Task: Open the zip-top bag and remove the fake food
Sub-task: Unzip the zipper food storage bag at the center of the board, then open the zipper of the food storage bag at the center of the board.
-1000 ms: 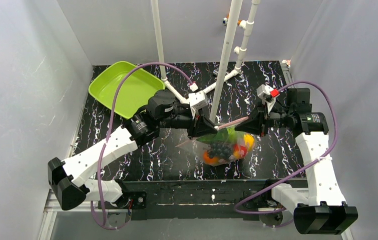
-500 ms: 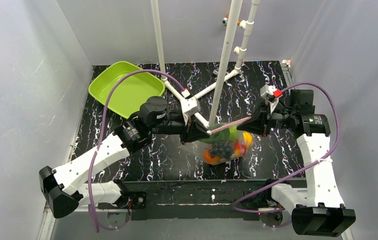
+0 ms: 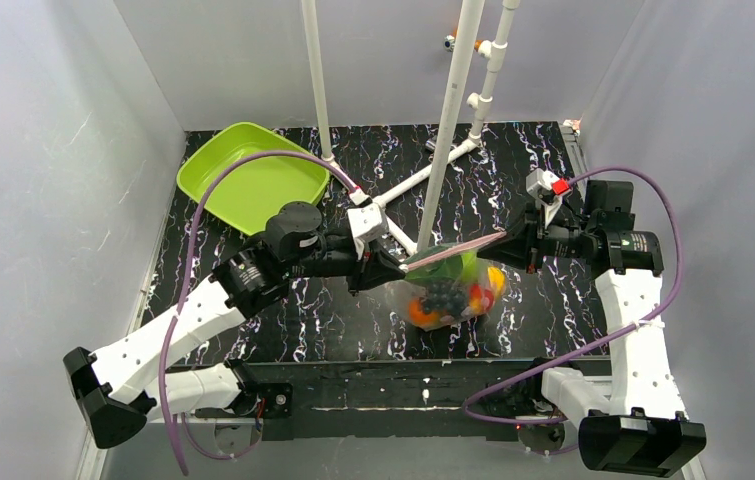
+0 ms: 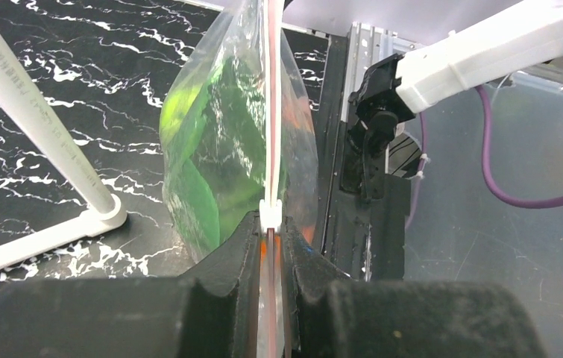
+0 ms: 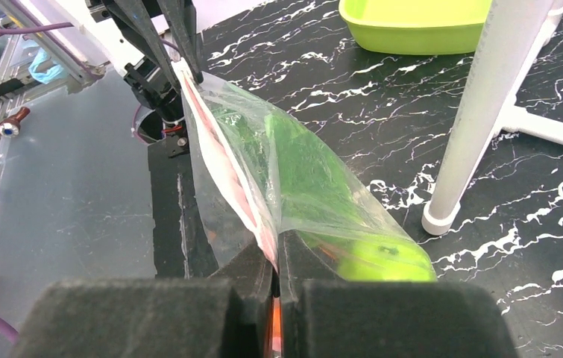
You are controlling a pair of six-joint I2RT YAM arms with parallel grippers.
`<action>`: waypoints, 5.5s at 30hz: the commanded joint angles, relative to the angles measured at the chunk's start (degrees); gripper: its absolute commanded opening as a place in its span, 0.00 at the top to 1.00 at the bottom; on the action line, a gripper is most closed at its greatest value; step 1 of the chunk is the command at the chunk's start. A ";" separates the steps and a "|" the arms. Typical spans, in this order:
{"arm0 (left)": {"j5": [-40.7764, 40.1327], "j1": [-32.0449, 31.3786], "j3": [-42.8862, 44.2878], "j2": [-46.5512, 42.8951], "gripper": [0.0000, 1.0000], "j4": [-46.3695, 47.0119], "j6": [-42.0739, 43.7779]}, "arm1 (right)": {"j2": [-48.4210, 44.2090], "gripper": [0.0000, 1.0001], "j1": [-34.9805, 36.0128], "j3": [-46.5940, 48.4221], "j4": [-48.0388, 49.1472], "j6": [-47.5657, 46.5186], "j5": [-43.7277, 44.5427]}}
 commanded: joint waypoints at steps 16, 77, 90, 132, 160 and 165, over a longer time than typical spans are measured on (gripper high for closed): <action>-8.27 1.67 -3.30 -5.91 1.00 -13.00 8.53 | -1.29 0.99 -4.93 0.14 3.53 0.94 -1.69; -1.19 3.74 1.71 -2.95 0.02 -9.53 -11.13 | -5.97 0.99 -6.28 -4.91 -16.13 -22.14 7.11; -5.72 -3.99 5.21 5.53 0.14 -10.45 -0.66 | -6.42 0.99 -6.22 -5.49 -16.07 -21.89 7.49; 0.98 -3.98 2.85 10.24 0.69 -3.82 -7.21 | -6.73 0.99 -6.24 -5.83 -15.88 -21.73 6.96; -19.52 -3.44 25.36 26.16 1.00 -3.41 6.85 | 5.67 0.99 -7.60 15.32 6.35 1.12 29.76; -20.62 -2.25 32.58 30.15 1.00 -2.27 9.05 | 7.22 0.99 -9.66 20.23 9.96 4.31 27.31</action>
